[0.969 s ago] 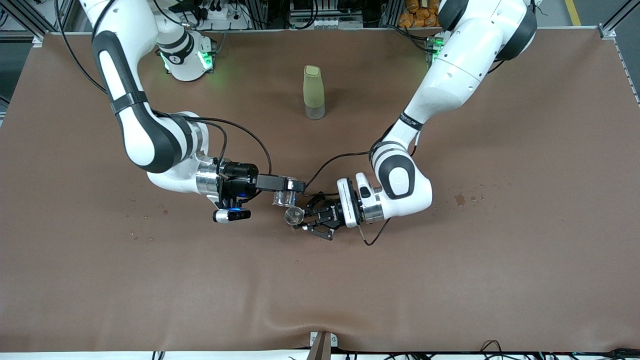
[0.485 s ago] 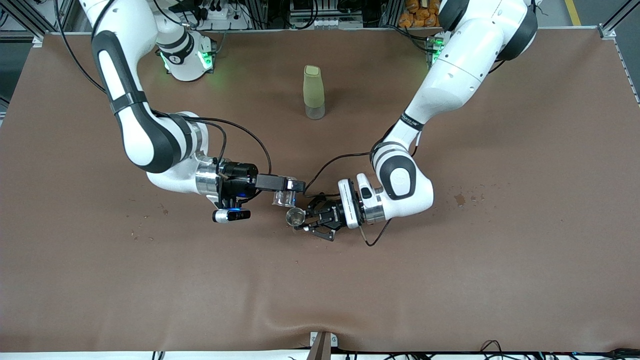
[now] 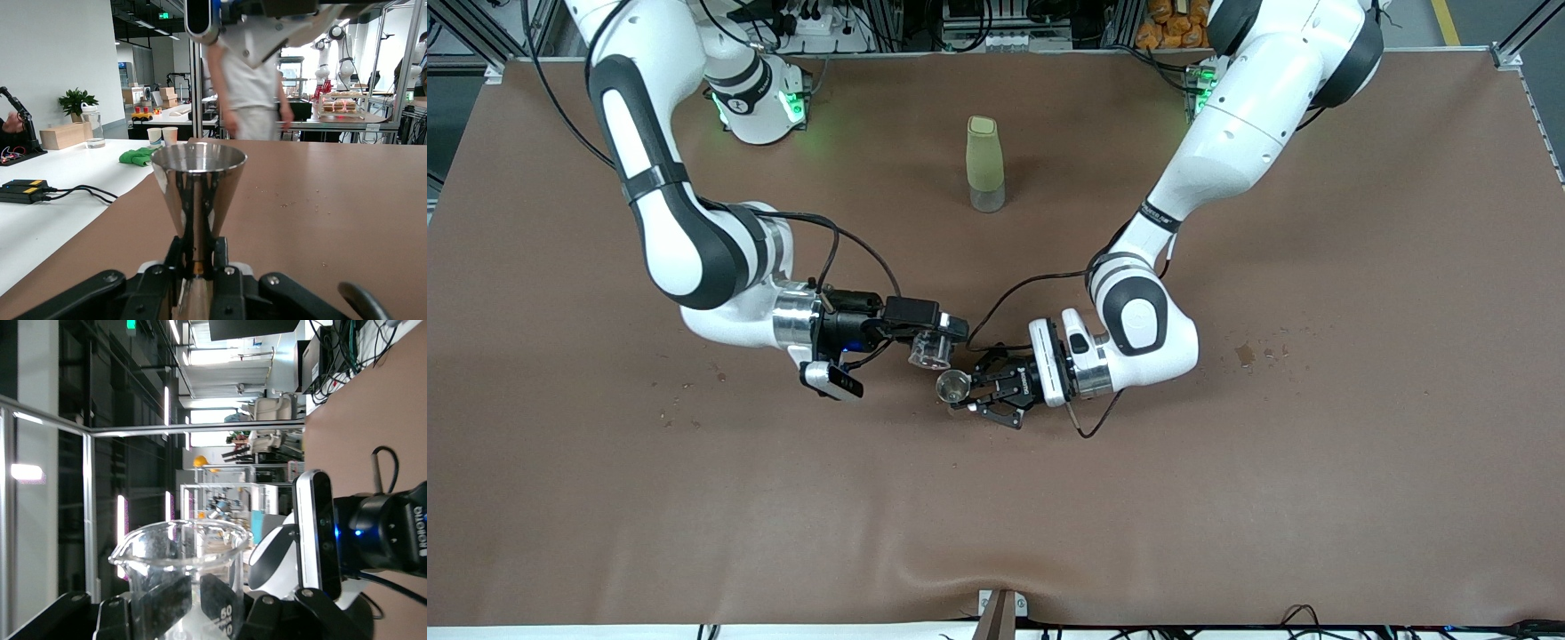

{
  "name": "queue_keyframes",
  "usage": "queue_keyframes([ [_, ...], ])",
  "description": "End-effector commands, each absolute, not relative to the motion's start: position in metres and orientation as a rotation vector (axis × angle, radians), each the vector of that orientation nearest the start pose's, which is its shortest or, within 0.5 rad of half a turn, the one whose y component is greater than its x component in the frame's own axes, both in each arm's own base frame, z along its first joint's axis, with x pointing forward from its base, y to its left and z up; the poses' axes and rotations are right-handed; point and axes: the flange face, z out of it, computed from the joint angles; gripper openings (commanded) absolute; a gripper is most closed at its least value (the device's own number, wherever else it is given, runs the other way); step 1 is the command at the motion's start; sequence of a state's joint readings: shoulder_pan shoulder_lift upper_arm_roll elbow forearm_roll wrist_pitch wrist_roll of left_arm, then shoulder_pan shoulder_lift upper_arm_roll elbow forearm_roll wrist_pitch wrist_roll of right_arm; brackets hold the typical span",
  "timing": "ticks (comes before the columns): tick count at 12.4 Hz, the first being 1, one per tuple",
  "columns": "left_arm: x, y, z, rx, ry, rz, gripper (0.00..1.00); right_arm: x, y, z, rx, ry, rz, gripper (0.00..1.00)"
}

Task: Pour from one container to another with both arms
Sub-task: 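Lower the jigger with the left gripper while the right gripper lowers the beaker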

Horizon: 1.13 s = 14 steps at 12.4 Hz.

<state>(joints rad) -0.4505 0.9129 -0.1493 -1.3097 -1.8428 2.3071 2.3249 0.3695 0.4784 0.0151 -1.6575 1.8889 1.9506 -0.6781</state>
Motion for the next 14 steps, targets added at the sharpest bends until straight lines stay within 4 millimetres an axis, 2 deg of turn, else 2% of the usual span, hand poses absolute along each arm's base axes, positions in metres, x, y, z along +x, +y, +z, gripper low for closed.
queue_keyframes([
  [1, 0.66, -0.398, 0.23, 1.374, -1.214, 1.313, 0.0, 0.643, 0.3, 0.413, -1.576, -0.067, -0.188, 0.0],
  [3, 0.677, -0.352, 0.224, 1.295, -1.239, 1.317, 0.0, 0.653, 0.276, 0.406, -1.641, -0.18, -0.283, 0.0],
  [5, 0.683, -0.308, 0.216, 1.206, -1.251, 1.28, 0.0, 0.663, 0.245, 0.396, -1.695, -0.29, -0.382, 0.0],
  [8, 0.689, -0.208, 0.198, 1.139, -1.339, 1.177, 0.0, 0.674, 0.202, 0.374, -1.779, -0.49, -0.501, 0.0],
  [10, 0.681, -0.141, 0.181, 1.123, -1.383, 1.086, 0.0, 0.679, 0.175, 0.349, -1.771, -0.58, -0.552, 0.0],
  [11, 0.677, -0.107, 0.17, 1.133, -1.41, 1.043, 0.0, 0.68, 0.163, 0.343, -1.761, -0.636, -0.573, 0.0],
  [13, 0.665, -0.048, 0.149, 1.138, -1.393, 0.99, 0.0, 0.685, 0.12, 0.318, -1.794, -0.73, -0.622, 0.0],
  [14, 0.658, -0.025, 0.141, 1.136, -1.381, 0.962, 0.0, 0.684, 0.105, 0.302, -1.78, -0.769, -0.634, 0.0],
])
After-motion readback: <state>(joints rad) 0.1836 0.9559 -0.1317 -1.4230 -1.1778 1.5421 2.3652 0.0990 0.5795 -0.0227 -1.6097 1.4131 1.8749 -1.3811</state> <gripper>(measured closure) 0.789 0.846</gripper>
